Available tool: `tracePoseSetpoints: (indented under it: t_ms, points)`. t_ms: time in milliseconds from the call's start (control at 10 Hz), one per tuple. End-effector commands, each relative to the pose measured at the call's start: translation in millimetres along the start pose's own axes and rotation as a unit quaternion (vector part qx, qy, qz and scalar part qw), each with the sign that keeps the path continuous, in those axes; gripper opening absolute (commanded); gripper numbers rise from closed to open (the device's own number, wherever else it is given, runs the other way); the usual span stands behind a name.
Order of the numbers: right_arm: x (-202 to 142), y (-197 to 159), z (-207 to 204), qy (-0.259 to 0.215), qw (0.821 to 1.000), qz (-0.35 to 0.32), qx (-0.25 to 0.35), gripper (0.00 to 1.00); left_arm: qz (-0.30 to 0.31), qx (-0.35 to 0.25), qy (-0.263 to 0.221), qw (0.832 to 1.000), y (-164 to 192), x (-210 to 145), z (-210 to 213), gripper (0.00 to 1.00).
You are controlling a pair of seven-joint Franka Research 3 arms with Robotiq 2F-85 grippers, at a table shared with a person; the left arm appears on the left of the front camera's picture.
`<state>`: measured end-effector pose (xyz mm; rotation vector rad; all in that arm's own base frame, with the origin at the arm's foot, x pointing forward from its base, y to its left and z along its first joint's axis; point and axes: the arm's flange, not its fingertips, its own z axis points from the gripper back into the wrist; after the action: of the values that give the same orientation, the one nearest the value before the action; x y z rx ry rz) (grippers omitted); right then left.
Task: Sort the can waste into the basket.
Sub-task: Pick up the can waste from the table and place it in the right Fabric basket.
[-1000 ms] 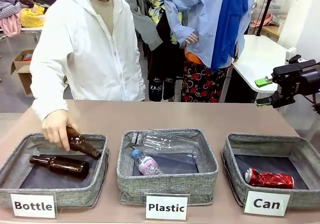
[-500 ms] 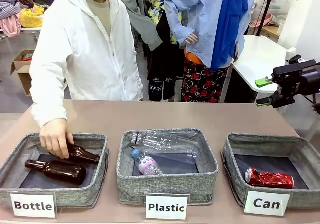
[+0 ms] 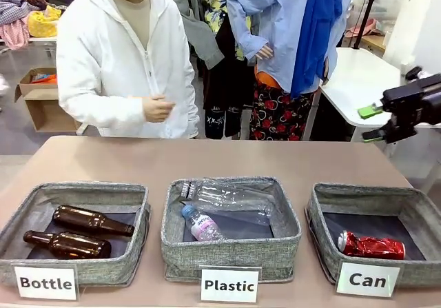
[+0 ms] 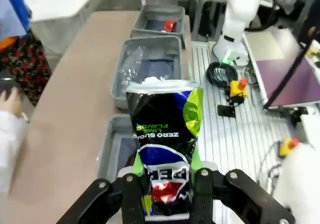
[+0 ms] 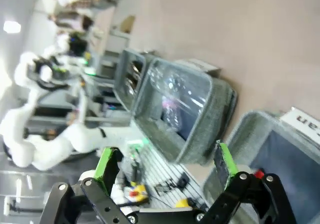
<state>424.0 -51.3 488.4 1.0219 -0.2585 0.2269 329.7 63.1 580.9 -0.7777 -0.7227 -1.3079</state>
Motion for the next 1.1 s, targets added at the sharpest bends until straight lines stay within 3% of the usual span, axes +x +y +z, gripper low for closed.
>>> tracePoseSetpoints:
  t_ms: [0, 200, 500, 600, 700, 800, 1000]
  points:
    - [-32, 48, 58, 0.036, 0.995, 0.03, -0.085, 1.0, -0.007, -0.013, 0.023, 1.0, 31, 57, -74, 0.37]
    - [-73, 50, 115, 0.027, 0.981, 0.036, -0.191, 1.0, -0.033, -0.047, 0.034, 0.998, 52, 118, -154, 0.37]
    - [-117, 19, 175, -0.034, 0.964, 0.002, -0.265, 1.0, -0.079, -0.107, 0.067, 0.989, 63, 197, -311, 0.37]
    - [-121, 9, 185, -0.076, 0.964, -0.019, -0.256, 1.0, -0.082, -0.119, 0.08, 0.986, 60, 212, -363, 0.37]
    - [-117, 34, 181, -0.011, 0.969, 0.016, -0.247, 1.0, -0.059, -0.138, 0.103, 0.983, 50, 227, -416, 0.37]
    - [-117, 34, 181, -0.011, 0.969, 0.016, -0.247, 1.0, -0.025, -0.14, 0.106, 0.984, 40, 236, -459, 0.37]
    - [-117, 34, 181, -0.011, 0.969, 0.016, -0.247, 1.0, -0.035, -0.112, 0.136, 0.984, 22, 256, -550, 0.37]
